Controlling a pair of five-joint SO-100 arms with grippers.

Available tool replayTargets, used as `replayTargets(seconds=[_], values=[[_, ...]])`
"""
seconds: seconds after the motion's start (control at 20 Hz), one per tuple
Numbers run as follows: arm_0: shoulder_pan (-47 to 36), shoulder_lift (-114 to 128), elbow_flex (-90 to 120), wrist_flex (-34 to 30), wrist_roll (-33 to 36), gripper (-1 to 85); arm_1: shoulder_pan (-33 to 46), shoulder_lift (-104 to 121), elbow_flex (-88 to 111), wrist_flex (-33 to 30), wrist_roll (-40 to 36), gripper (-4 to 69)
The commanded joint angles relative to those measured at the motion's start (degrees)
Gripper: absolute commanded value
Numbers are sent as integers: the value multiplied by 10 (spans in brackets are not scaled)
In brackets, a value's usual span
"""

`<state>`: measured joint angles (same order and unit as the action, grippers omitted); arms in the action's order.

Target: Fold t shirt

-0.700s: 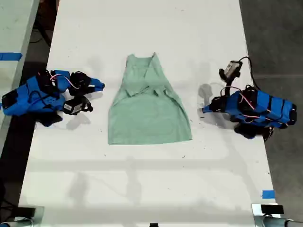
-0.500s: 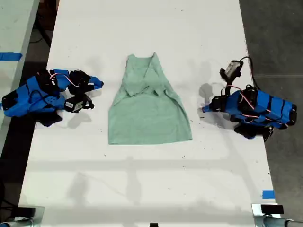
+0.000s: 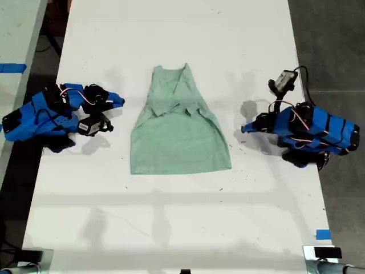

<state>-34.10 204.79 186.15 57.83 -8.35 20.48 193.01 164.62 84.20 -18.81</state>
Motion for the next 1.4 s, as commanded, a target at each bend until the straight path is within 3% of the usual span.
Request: replayTargets(seconds=[0.0,0.15,0.45,0.6,0.7,0.8,1.2,1.25,1.35], values=[[-7,5,26,-8,-5,-1,-27,-191,-147,8,30,179],[-4,5,26,-6,-9,-2,-102,-410,-244,-58,77,237],[1,5,26,-5,-8,-2,-201,-641,-331,-185,132,243],[4,5,26,-5,-8,-2,-214,-737,-384,-208,127,235],[4,5,26,-5,-8,-2,-214,-760,-381,-234,127,159],[5,5,26,-5,-9,-2,-213,-758,-355,-261,130,128],[6,5,26,-4,-9,-2,-223,-768,-287,-352,146,188],[6,5,26,-4,-9,-2,-225,-769,-285,-352,147,154],[6,5,26,-4,-9,-2,-227,-779,-293,-342,152,14]])
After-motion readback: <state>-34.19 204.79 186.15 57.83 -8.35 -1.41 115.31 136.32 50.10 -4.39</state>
